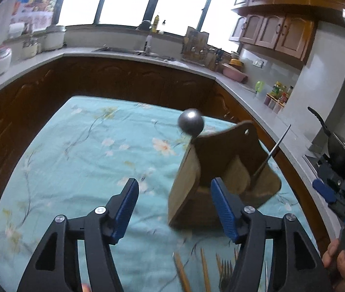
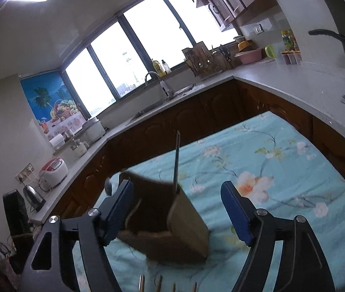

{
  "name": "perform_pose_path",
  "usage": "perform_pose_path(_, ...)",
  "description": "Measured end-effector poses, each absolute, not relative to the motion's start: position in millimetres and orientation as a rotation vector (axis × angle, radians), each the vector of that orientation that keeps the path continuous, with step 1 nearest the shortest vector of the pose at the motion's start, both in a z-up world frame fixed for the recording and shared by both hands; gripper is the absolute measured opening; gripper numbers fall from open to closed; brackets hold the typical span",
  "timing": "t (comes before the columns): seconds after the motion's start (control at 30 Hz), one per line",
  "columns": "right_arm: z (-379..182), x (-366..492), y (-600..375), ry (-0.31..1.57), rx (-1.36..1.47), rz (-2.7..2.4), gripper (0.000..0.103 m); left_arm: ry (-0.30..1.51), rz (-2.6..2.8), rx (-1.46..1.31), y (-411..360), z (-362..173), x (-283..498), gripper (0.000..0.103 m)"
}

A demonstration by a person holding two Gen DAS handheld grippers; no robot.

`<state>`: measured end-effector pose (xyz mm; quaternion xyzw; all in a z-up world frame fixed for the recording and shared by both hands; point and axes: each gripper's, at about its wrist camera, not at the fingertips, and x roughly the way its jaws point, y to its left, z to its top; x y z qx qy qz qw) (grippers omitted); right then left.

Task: Organize utensils
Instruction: 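Move both tools back down to the remaining utensils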

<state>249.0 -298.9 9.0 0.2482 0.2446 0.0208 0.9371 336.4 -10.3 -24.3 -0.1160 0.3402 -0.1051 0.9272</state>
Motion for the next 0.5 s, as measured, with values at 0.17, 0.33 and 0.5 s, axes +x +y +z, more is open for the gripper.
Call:
perform_pose_path(0.17, -4, 220, -295, 0.552, 0.507, 0.044, 0.078, 0.740, -0.202, -0.258, 3, -29, 303, 0.062)
perform_pose_path(0.33, -17, 190, -292, 0.600, 0.504, 0.026, 0.078, 0.783, -0.194, -0.278, 12, -33, 273, 0.062)
perform_pose_path(0.5, -27, 166, -289, 0.631, 0.500, 0.011, 0.078, 0.811, -0.193, -0.277, 15, -35, 251, 0.062)
